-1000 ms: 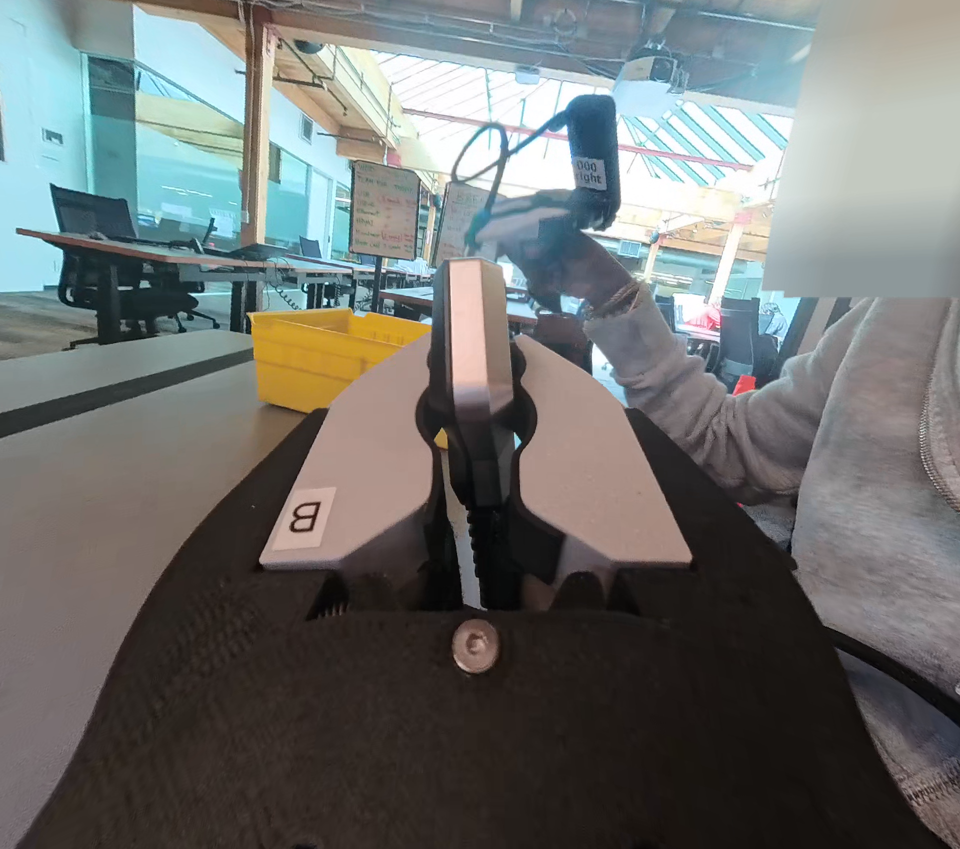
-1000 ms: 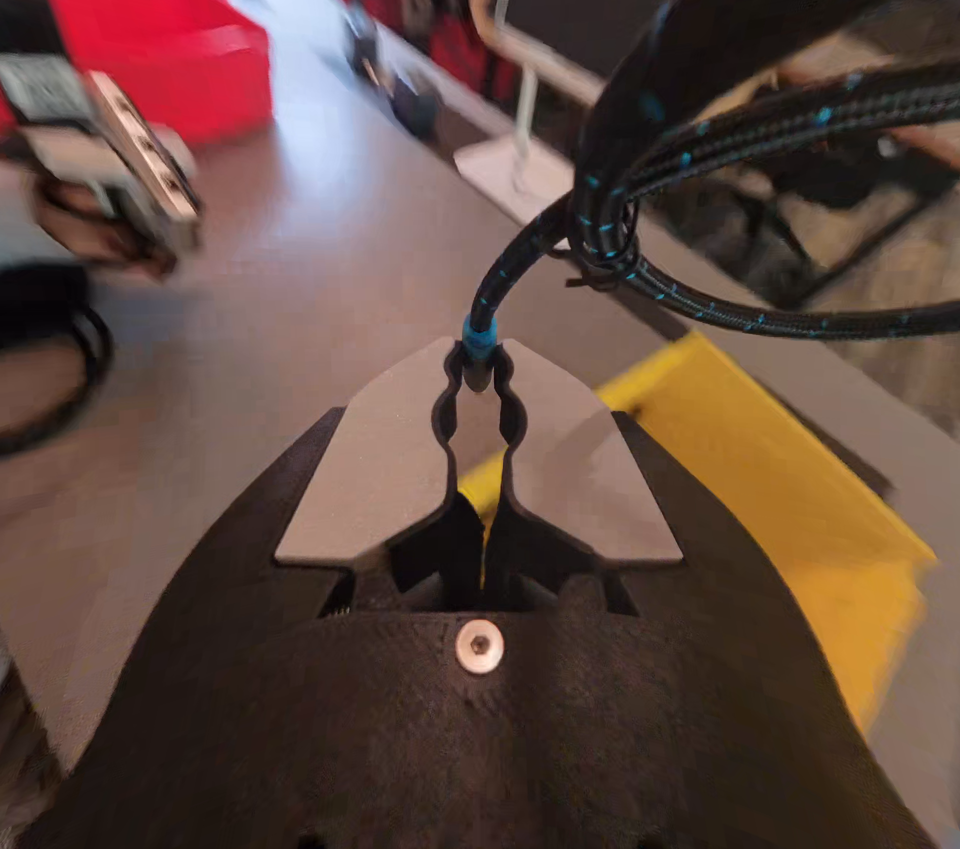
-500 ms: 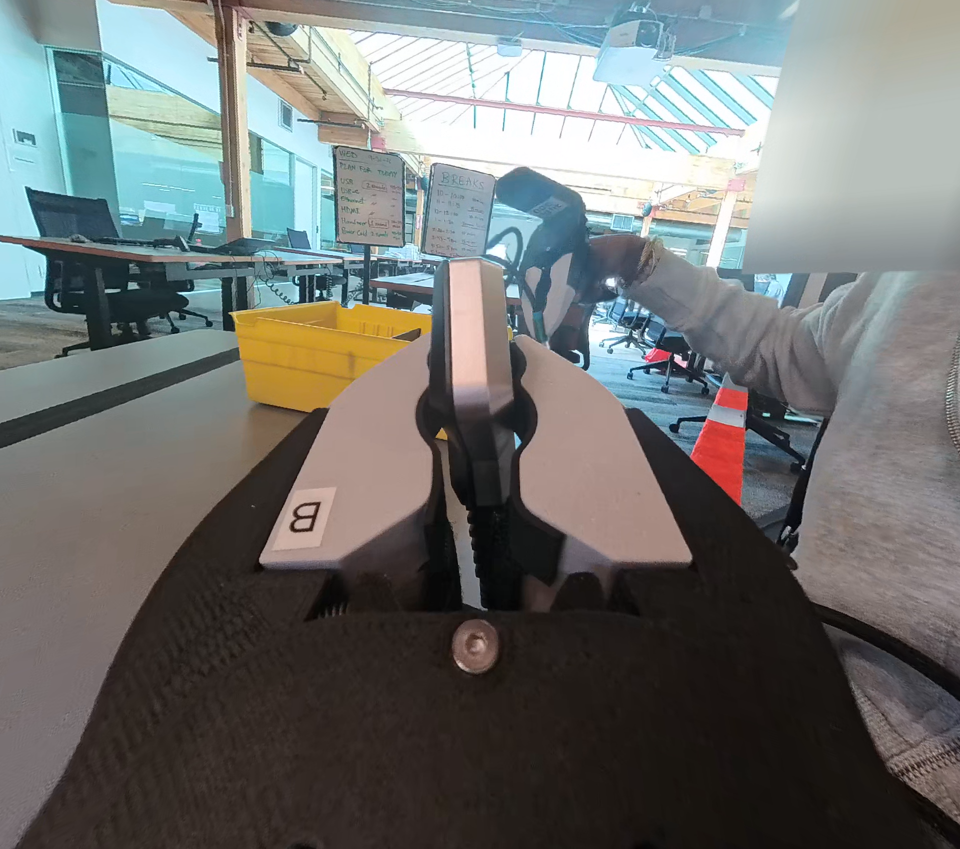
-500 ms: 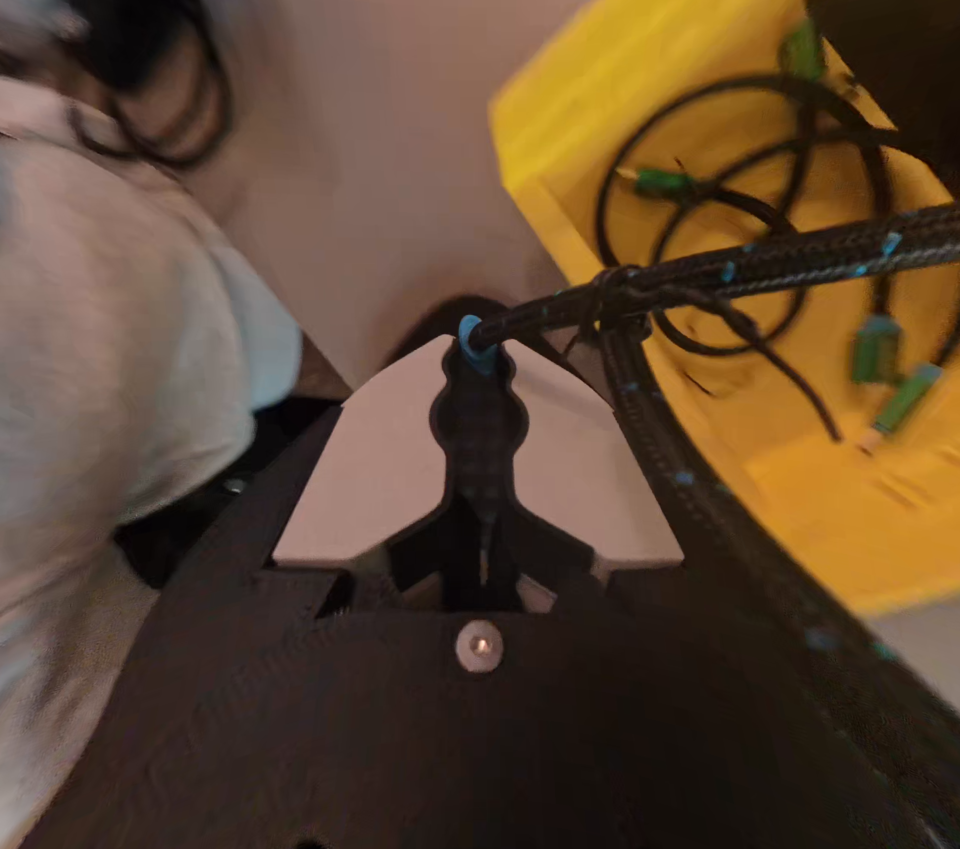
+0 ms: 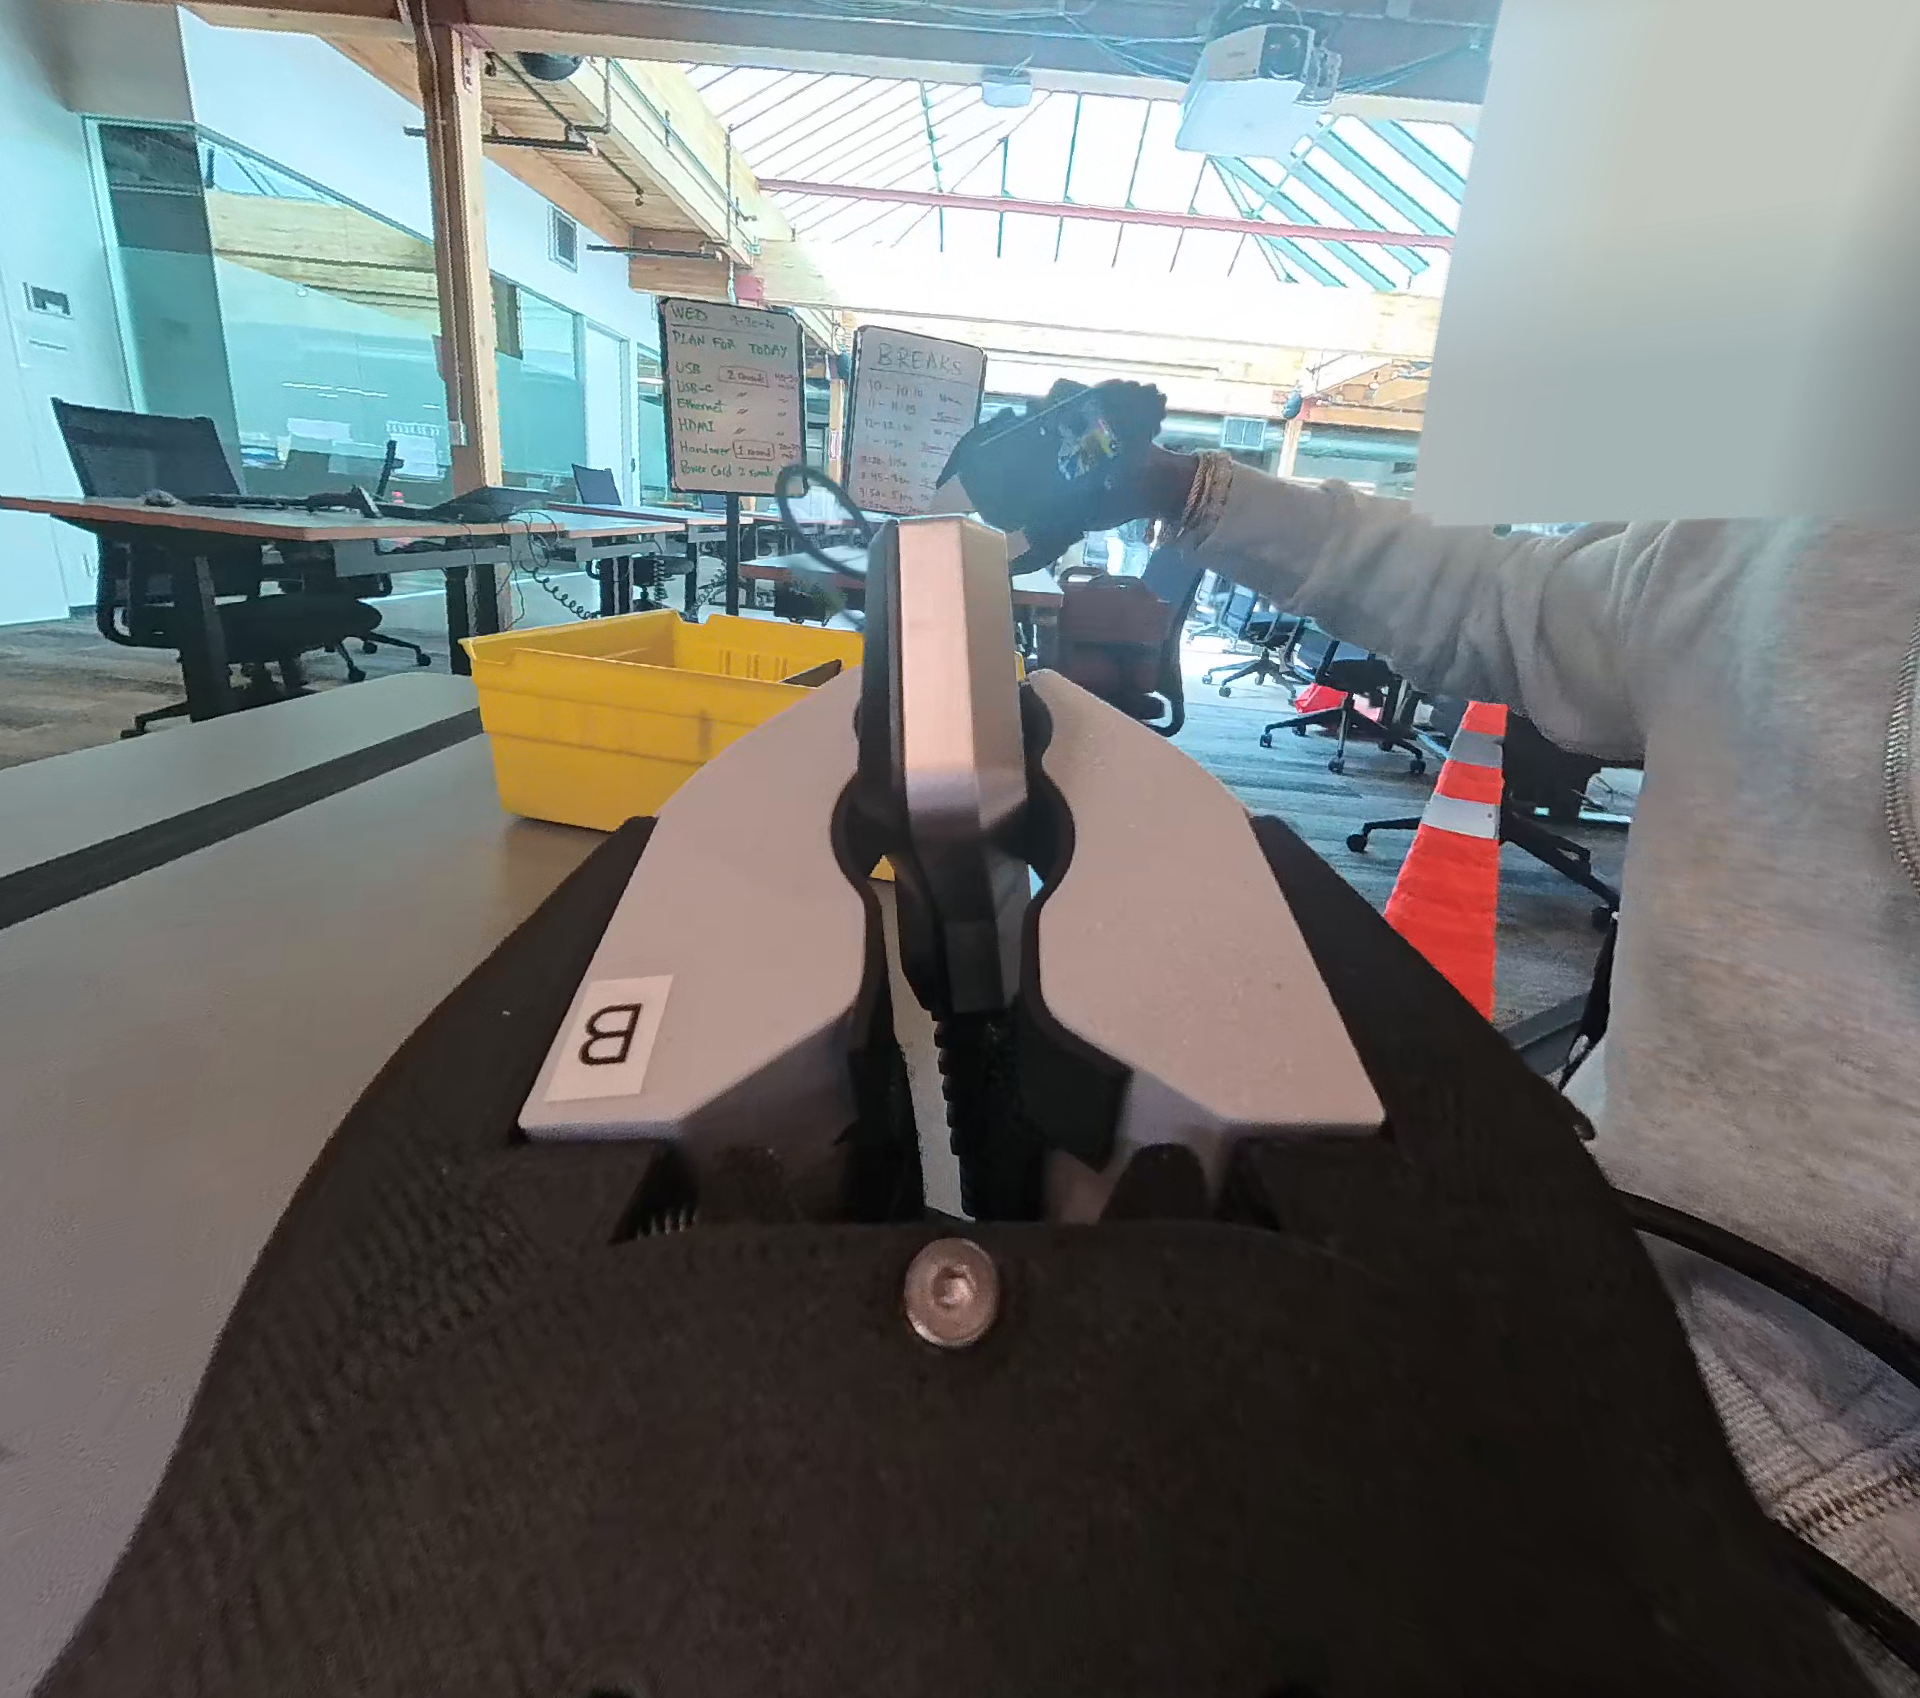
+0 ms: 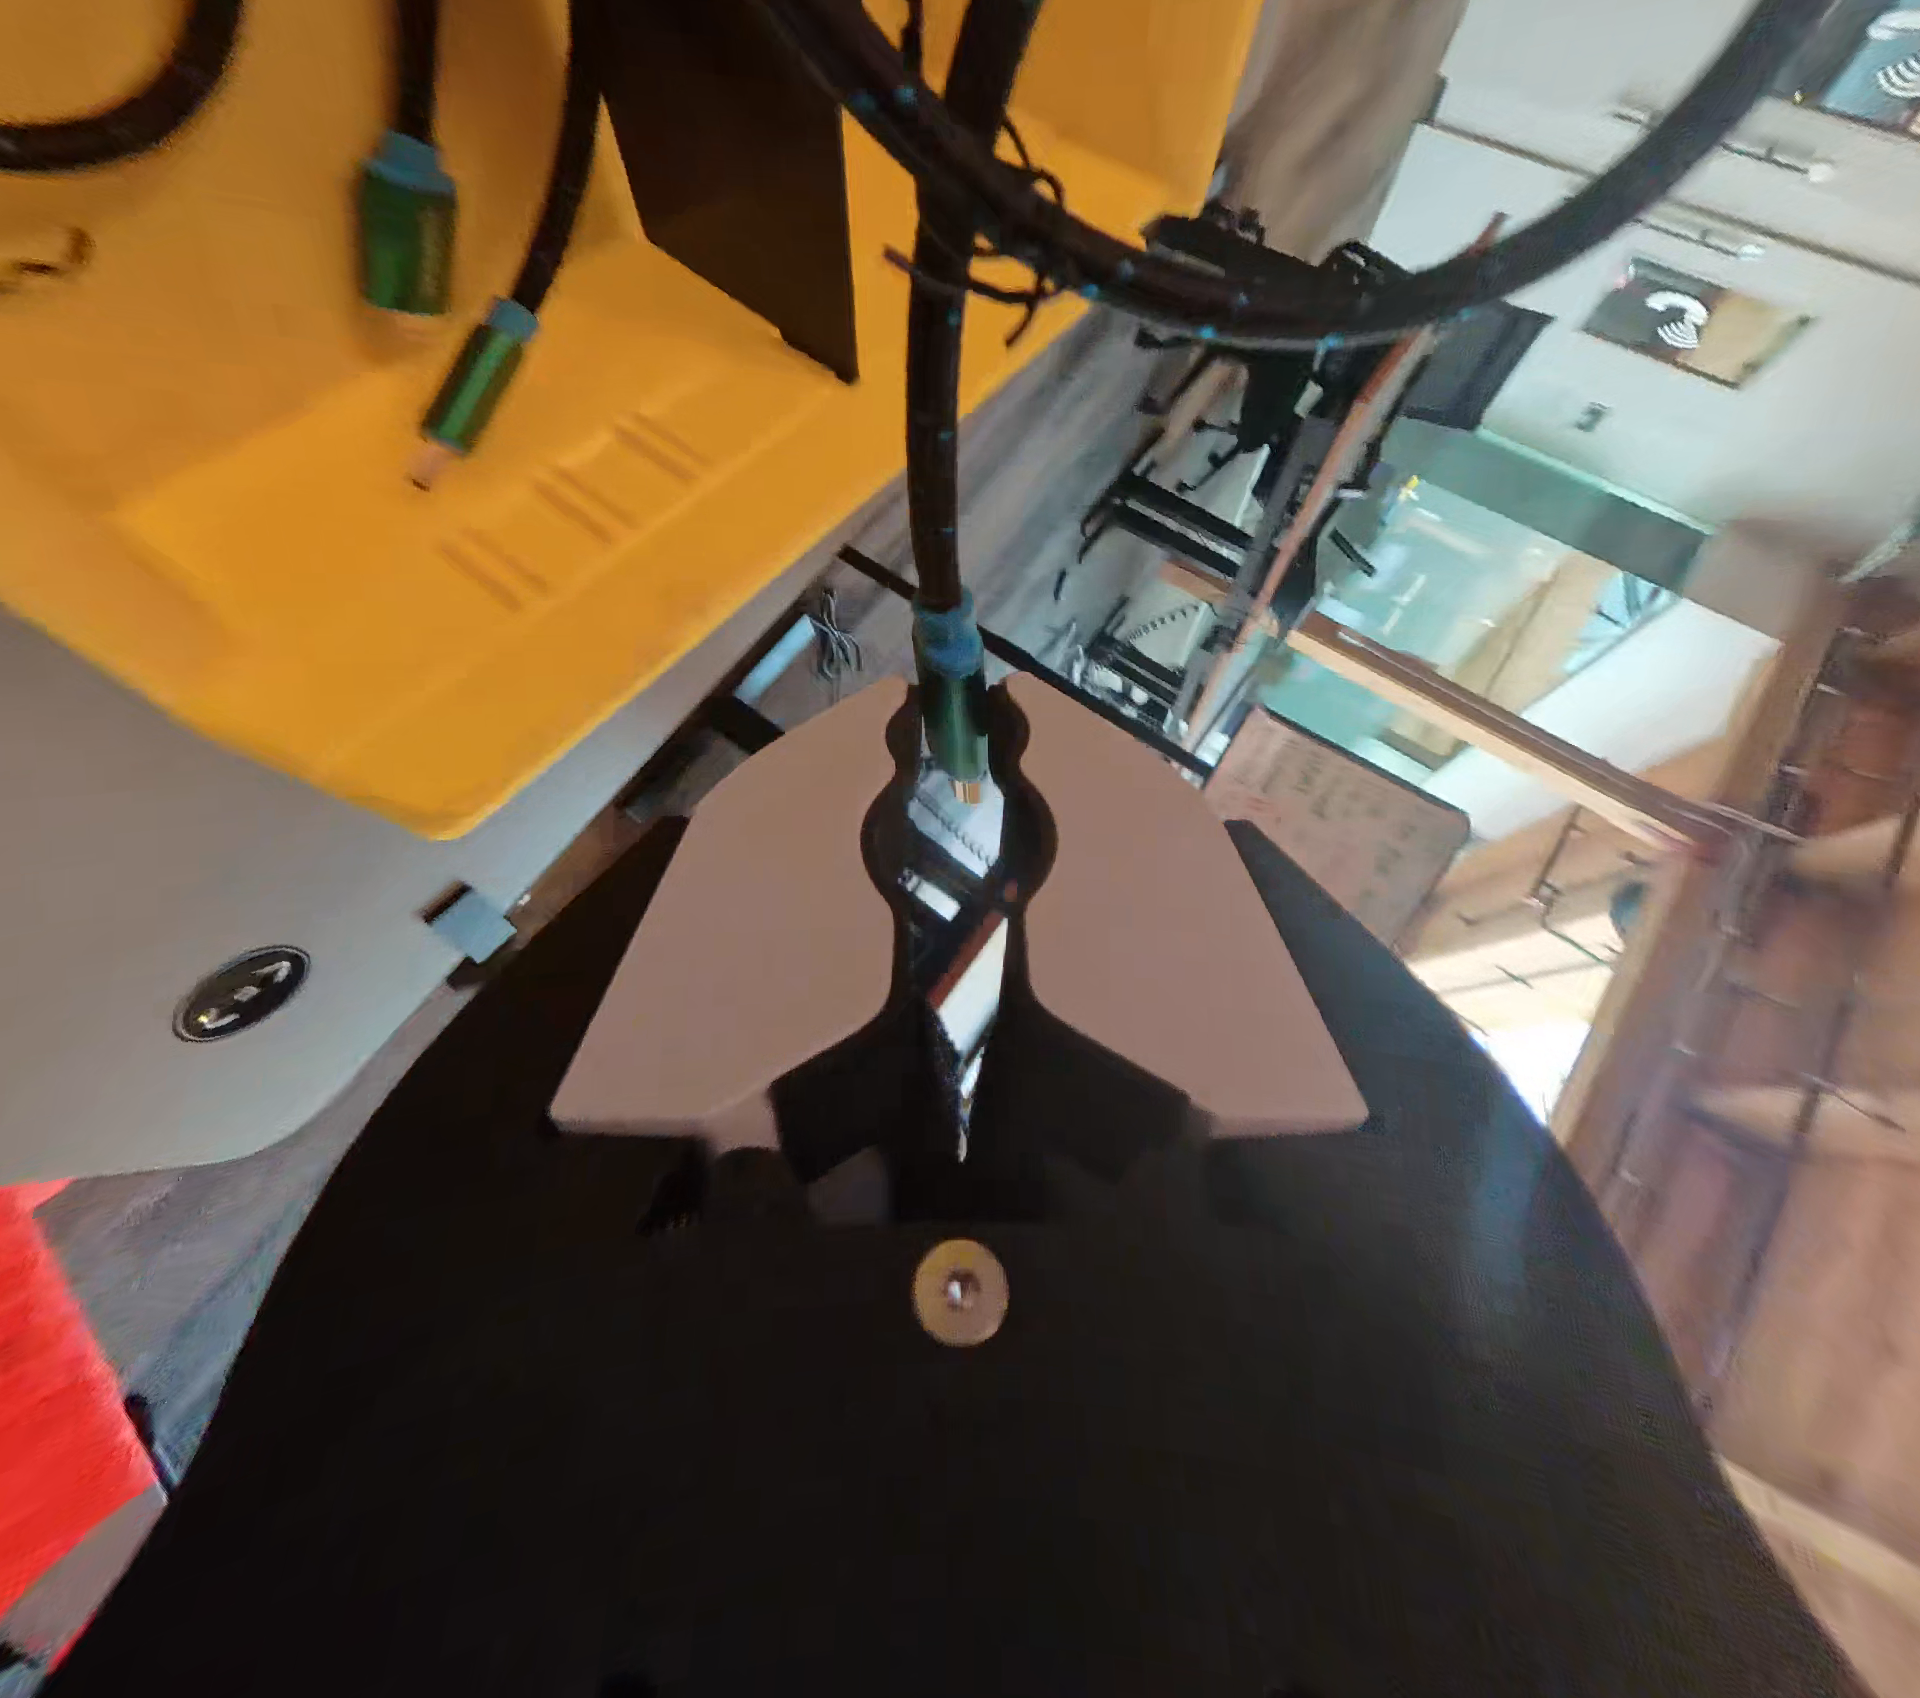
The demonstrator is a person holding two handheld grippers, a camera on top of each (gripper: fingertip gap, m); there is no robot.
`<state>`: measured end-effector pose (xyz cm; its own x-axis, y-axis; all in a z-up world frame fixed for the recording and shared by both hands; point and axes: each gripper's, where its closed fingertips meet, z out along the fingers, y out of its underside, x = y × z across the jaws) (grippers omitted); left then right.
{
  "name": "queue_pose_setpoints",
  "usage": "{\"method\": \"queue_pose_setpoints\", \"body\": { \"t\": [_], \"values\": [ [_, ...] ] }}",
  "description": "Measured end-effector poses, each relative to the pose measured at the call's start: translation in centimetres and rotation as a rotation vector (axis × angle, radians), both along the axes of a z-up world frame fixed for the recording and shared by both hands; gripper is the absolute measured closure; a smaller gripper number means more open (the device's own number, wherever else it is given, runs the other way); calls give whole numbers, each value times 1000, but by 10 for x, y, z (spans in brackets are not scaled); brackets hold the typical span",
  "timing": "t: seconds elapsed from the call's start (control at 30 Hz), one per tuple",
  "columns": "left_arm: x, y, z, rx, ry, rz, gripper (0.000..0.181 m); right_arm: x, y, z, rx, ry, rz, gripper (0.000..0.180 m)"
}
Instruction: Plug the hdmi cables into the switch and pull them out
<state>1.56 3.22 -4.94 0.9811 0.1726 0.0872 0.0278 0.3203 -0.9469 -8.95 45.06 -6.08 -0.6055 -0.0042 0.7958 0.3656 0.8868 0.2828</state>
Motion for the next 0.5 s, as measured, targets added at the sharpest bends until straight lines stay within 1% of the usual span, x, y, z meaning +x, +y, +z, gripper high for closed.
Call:
{"method": "queue_pose_setpoints", "body": {
  "t": [0.03,0.1,0.17,0.27,0.4,0.43,0.5],
  "values": [
    [0,0,0,0,1,1,159,-1,5,-1,17,8,-13,167],
    [0,0,0,0,-1,-1,159,0,12,-5,-8,6,-32,167],
    [0,1,-1,-4,-2,-2,159,0,21,-1,-13,34,-38,167],
    [0,2,-2,-10,-3,-3,159,2,34,10,67,84,0,168],
    [-1,3,-4,-16,-5,-4,159,5,44,11,148,93,76,168],
    [-1,3,-4,-17,-5,-3,159,5,47,12,150,106,90,168],
    [-1,3,-5,-18,-5,-1,159,6,54,16,86,144,69,168]
  ]
}}
